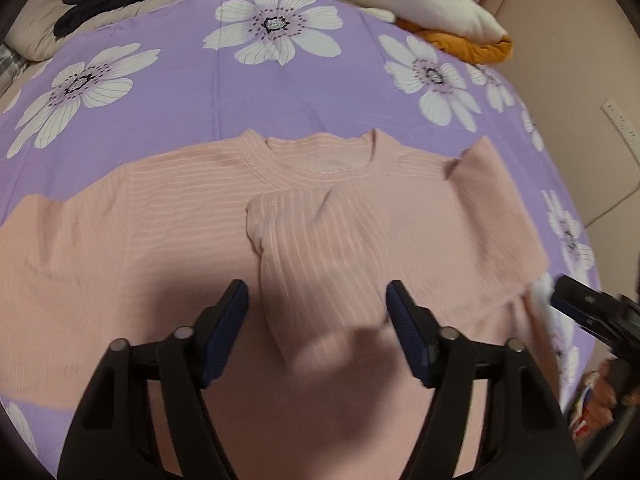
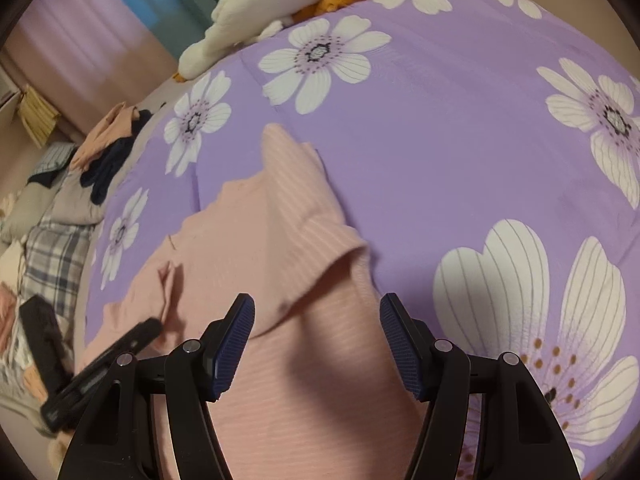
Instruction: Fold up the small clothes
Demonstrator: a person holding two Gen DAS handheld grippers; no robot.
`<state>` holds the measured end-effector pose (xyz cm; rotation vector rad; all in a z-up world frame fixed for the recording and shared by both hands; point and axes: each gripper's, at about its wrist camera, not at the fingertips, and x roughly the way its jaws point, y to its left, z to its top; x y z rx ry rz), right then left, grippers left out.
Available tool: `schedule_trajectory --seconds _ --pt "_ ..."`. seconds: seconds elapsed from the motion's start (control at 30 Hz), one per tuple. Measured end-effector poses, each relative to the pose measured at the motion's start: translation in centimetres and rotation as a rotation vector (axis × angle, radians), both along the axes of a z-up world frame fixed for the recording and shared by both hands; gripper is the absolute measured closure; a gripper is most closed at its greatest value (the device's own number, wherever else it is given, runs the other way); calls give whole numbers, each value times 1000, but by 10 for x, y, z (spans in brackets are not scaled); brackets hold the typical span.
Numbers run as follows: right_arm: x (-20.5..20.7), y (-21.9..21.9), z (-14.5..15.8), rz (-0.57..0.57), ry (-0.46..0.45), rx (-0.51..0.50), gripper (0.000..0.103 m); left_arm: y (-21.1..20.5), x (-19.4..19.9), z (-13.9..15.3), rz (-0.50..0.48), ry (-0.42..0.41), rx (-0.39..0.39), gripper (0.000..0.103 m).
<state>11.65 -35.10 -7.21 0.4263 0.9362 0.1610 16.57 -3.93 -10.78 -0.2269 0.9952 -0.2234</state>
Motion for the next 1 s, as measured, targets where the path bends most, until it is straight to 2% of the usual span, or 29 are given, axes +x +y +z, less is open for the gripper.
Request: schedule_trajectory --seconds 0.03,0.1,0.13,0.17,0.2,0.23,0.33,0.47,0.6,0.67,0.87,1.0 --pt "0 -2 0 -3 -1 3 38 0 4 -5 4 7 17 55" --pt "-2 -6 -3 -13 1 14 38 0 7 -10 20 -2 47 68" --pt "-2 -8 -4 -17 5 17 38 1 6 -9 21 -22 39 82" --pt "-3 -9 -6 -20 8 19 38 1 6 -7 26 -32 34 91" --pt "-2 -11 -8 -26 14 20 38 2 6 -4 48 -38 59 92" --pt "-2 -12 -9 -29 17 22 38 4 5 -2 62 -37 70 93" --pt "-2 -14 -11 -37 24 33 38 17 4 11 92 -62 3 94" --pt "-3 -12 -7 -29 9 27 38 29 -1 38 141 -125 24 94" --pt "-4 -11 -5 -25 -3 33 38 51 -8 55 174 -167 -8 94" --pt "-2 -9 -5 -25 -3 29 38 61 -10 54 197 -166 9 94" --pt "7 -2 -9 -7 10 39 38 87 -12 25 226 -83 -47 92" --pt "15 5 -13 11 23 42 39 97 -14 8 254 -38 -39 85"
